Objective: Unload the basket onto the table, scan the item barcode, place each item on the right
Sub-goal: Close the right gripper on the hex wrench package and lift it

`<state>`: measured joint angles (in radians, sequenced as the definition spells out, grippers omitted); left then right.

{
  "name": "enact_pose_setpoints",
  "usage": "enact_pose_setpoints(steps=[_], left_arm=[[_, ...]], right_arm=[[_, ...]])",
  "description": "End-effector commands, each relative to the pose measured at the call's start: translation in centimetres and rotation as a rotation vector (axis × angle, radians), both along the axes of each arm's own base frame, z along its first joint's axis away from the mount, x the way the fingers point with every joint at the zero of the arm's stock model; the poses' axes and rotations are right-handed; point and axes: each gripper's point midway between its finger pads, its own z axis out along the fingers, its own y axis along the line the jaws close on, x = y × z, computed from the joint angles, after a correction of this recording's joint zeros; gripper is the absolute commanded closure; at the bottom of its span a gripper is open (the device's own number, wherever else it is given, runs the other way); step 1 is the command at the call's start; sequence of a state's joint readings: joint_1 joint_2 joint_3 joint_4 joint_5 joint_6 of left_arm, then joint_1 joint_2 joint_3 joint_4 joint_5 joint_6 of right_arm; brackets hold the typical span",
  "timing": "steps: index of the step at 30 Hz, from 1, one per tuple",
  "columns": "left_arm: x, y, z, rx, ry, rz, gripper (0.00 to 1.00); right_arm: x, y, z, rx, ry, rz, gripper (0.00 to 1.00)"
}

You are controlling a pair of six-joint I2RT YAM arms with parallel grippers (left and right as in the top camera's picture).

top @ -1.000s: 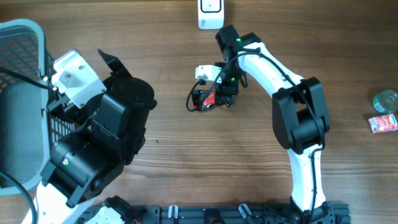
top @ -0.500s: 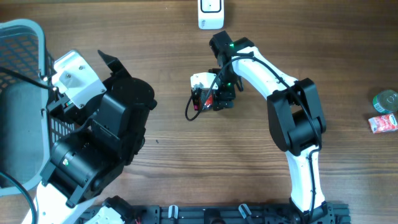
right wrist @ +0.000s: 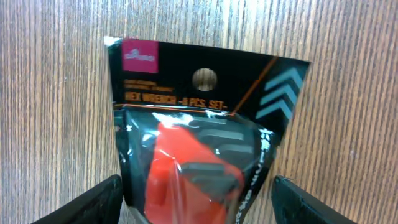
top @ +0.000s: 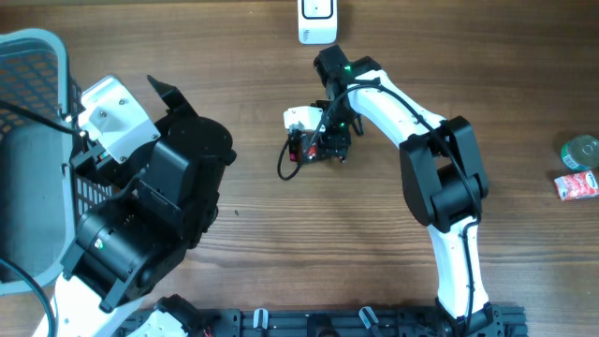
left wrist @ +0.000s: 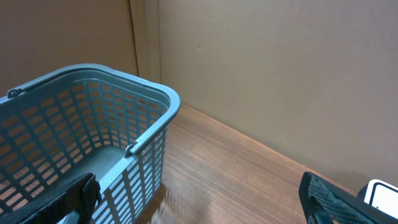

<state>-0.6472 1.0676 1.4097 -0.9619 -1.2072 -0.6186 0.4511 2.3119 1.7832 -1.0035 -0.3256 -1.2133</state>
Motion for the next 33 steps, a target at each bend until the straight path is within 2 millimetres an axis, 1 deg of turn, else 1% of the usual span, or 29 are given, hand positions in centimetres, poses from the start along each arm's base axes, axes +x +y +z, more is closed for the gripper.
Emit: enact_pose_setpoints(steps=[1, 4, 6, 9, 12, 14, 16, 19, 24, 27, 29, 31, 33], left_arm=[[-0.4, 0.4, 0.5, -0.005, -0.025, 0.021, 0.00], [-0.4, 0.4, 0.5, -0.005, -0.025, 0.021, 0.00], [-0.4, 0.4, 0.5, -0.006, -0.025, 0.021, 0.00], [-0.4, 0.4, 0.5, -0.006, -0.025, 0.021, 0.00], [-0.4, 0.4, 0.5, -0.006, -0.025, 0.021, 0.00], [-0.4, 0.4, 0.5, -0.006, -0.025, 0.021, 0.00], [-0.4, 0.4, 0.5, -0.006, -0.025, 0.021, 0.00], [-0.4, 0.4, 0.5, -0.006, -0.025, 0.021, 0.00], [-0.4, 0.4, 0.5, -0.006, -0.025, 0.021, 0.00], [-0.4, 0.4, 0.5, -0.006, -0.025, 0.021, 0.00], [-0.4, 0.4, 0.5, -0.006, -0.025, 0.021, 0.00], [-0.4, 0.4, 0.5, -0.005, -0.025, 0.021, 0.00], [-0.4, 0.4, 0.5, -0.006, -0.025, 0.021, 0.00]], right_arm=[[-2.8, -0.6, -4.4, -0.061, 0.140, -0.028, 0.24], [-3.2, -1.1, -5.2, -0.084, 0.148, -0.051, 0.20], [-3.0, -1.2, -6.0, -0.096, 0.143, -0.111, 0.12], [-2.4, -1.7, -7.9, -0.120, 0.105, -0.215, 0.08], [-2.0, -2.5, -9.9, -0.161, 0.035, -0.254, 0.09], [-2.2, -3.2, -10.6, -0.214, -0.001, -0.220, 0.14], [-1.8, -4.3, -10.7, -0.284, -0.053, -0.192, 0.18], [-1.0, -5.7, -10.7, -0.363, -0.107, -0.183, 0.19], [0.7, -8.9, -10.3, -0.516, -0.203, -0.208, 0.21], [0.9, -10.5, -10.0, -0.578, -0.219, -0.216, 0.21], [0.5, -10.8, -10.0, -0.588, -0.201, -0.214, 0.20], [0.1, -11.0, -10.0, -0.597, -0.183, -0.216, 0.15], [0.0, -11.0, -9.9, -0.601, -0.179, -0.229, 0.13]])
